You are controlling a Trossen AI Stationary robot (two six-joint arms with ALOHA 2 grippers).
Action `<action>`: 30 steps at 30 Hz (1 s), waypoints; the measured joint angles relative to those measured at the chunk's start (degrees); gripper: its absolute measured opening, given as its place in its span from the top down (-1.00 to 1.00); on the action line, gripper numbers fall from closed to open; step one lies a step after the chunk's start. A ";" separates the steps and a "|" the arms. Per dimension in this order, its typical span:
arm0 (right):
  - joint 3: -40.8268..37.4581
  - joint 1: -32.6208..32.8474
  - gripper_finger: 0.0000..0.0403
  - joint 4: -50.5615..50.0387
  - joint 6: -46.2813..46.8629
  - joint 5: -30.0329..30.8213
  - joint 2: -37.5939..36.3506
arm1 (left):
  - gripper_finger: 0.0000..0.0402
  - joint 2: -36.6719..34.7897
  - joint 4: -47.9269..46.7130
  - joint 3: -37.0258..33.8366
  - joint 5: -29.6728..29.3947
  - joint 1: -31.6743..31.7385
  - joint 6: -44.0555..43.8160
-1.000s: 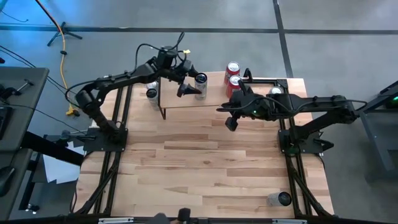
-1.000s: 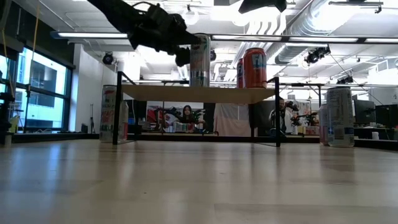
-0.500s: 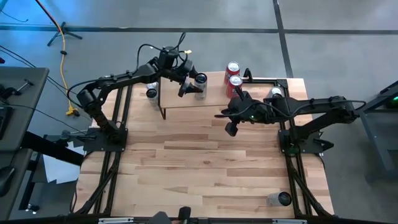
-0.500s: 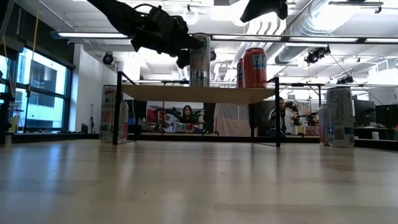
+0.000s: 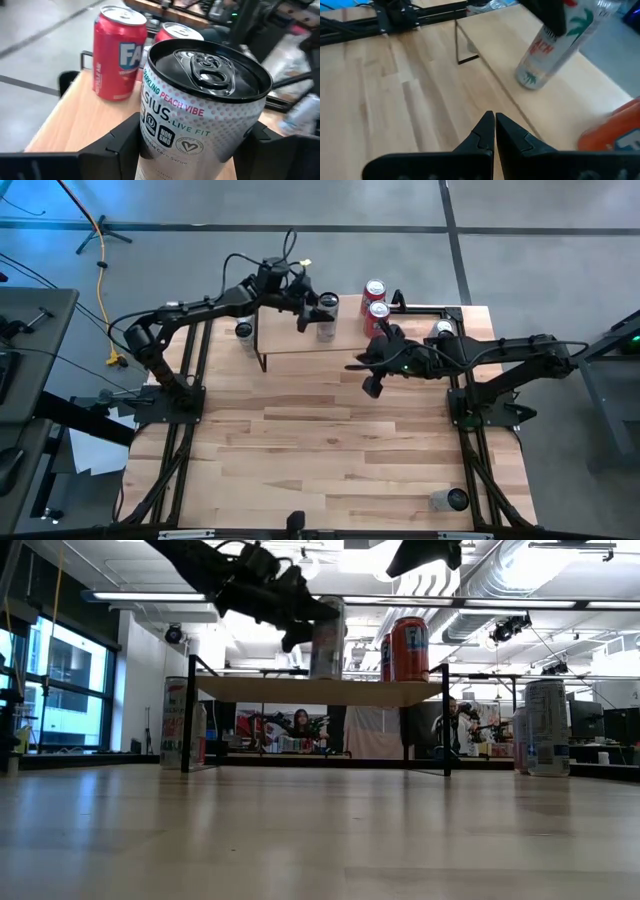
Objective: Place canned beverage on shelf
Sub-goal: Put the bottom black orange soda can on the shelf
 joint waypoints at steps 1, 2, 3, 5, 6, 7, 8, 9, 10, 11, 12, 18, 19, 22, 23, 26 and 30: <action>0.00 0.00 1.00 0.00 -0.27 0.74 0.00 | 0.06 0.00 0.46 0.00 -1.62 -0.79 -0.03; 0.00 0.00 1.00 0.00 -0.62 1.54 0.00 | 0.04 -0.02 0.76 0.00 -2.71 -1.59 -0.05; 0.00 0.00 1.00 0.00 -1.02 2.18 -0.03 | 0.02 -0.02 1.09 -0.02 -3.38 -2.44 -0.09; -0.05 0.00 1.00 -0.01 -1.93 3.48 -0.30 | 0.00 -0.02 2.19 -0.07 -5.73 -4.52 -0.05; -0.07 -0.01 1.00 -0.04 -2.52 4.01 -0.58 | 0.00 -0.02 2.98 -0.07 -6.88 -5.63 -0.01; -0.07 -0.09 1.00 -0.01 -3.01 4.53 -0.96 | -0.01 -0.02 3.90 -0.07 -8.11 -6.66 -0.06; -0.07 -0.09 1.00 -0.09 -3.23 4.61 -1.46 | -0.01 -0.02 5.05 -0.07 -9.77 -7.66 -0.05; -0.07 -0.09 1.00 -0.17 -3.64 4.68 -1.97 | -0.01 -0.02 6.24 -0.07 -11.73 -8.54 -0.04; -0.07 -0.09 1.00 -0.16 -4.31 4.67 -2.62 | -0.01 -0.01 7.46 -0.07 -13.75 -9.32 -0.05; -0.07 -0.09 1.00 -0.24 -4.75 4.68 -3.29 | -0.02 0.07 8.96 -0.07 -15.96 -10.04 -0.02; -0.07 -0.09 1.00 -0.24 -5.19 4.66 -4.03 | -0.02 0.19 10.54 -0.07 -18.02 -10.62 -0.02; -0.07 -0.09 1.00 -0.44 -5.72 4.70 -8.10 | -0.03 0.64 11.21 -0.07 -27.65 -12.41 0.27; -0.07 -0.09 1.00 -0.44 -5.72 4.71 -8.57 | -0.03 0.68 10.91 -0.07 -28.74 -12.65 -0.02; -0.07 -0.09 1.00 -0.44 -5.99 4.73 -9.31 | -0.03 0.68 11.47 -0.07 -28.97 -13.10 -0.55; -0.07 -0.09 1.00 -0.44 -6.12 4.74 -9.31 | -0.03 0.68 11.79 -0.07 -28.96 -13.28 -0.74; -0.07 -0.09 1.00 -0.46 -6.16 4.73 -9.02 | -0.03 0.91 11.69 -0.07 -28.87 -13.33 -1.58; -0.07 -0.09 1.00 -0.48 -6.16 4.72 -8.28 | -0.03 2.22 11.76 -0.07 -28.62 -13.25 -2.06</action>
